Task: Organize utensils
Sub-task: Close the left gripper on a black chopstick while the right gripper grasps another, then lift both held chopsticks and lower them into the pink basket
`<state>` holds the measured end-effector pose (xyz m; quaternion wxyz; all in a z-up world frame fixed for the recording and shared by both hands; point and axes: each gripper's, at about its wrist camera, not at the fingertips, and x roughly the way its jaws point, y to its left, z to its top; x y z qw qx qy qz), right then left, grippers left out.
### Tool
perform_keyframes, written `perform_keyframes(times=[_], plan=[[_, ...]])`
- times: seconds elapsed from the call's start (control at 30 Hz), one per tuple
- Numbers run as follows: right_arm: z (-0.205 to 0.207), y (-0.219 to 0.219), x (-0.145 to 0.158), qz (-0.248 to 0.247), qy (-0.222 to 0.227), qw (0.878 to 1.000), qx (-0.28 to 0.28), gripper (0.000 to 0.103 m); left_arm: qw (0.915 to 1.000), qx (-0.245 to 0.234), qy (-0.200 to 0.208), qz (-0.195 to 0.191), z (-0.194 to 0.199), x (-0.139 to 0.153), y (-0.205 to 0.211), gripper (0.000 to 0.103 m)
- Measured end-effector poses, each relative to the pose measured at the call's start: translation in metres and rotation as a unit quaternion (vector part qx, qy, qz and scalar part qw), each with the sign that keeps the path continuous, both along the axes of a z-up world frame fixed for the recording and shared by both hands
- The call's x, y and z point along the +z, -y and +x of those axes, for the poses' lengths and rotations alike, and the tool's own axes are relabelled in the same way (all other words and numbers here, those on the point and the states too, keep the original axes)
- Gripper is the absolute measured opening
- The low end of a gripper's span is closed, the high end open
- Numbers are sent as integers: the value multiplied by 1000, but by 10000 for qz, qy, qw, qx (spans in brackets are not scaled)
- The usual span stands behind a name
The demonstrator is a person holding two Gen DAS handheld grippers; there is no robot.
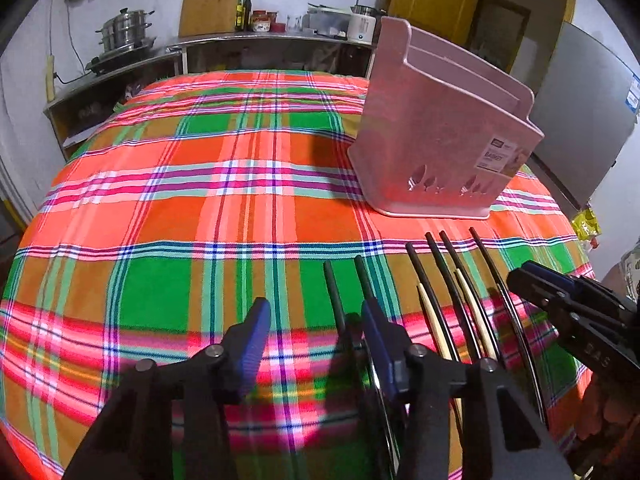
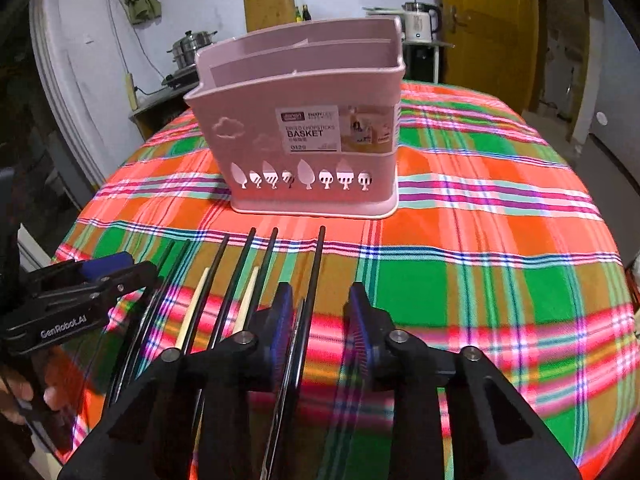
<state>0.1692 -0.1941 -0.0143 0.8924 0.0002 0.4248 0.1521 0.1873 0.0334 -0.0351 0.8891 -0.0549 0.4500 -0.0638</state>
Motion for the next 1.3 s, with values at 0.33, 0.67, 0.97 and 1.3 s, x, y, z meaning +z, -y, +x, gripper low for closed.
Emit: perform_keyframes(times=[0.33, 0.67, 0.97, 1.3], plan=[[26, -8, -11, -124, -307, 9994, 48, 23, 9993, -47, -102, 363, 11, -2, 11, 22], [39, -15, -10, -258, -438, 9987, 81, 7, 9994, -135, -177, 262, 16, 2, 11, 7], [29, -12, 10, -82, -287, 9994, 149, 6, 9996, -269, 40, 41, 10, 32, 9, 6], [11, 0, 72, 106, 277, 9994, 149, 5, 9977, -379, 556, -91, -7, 101, 3, 4]])
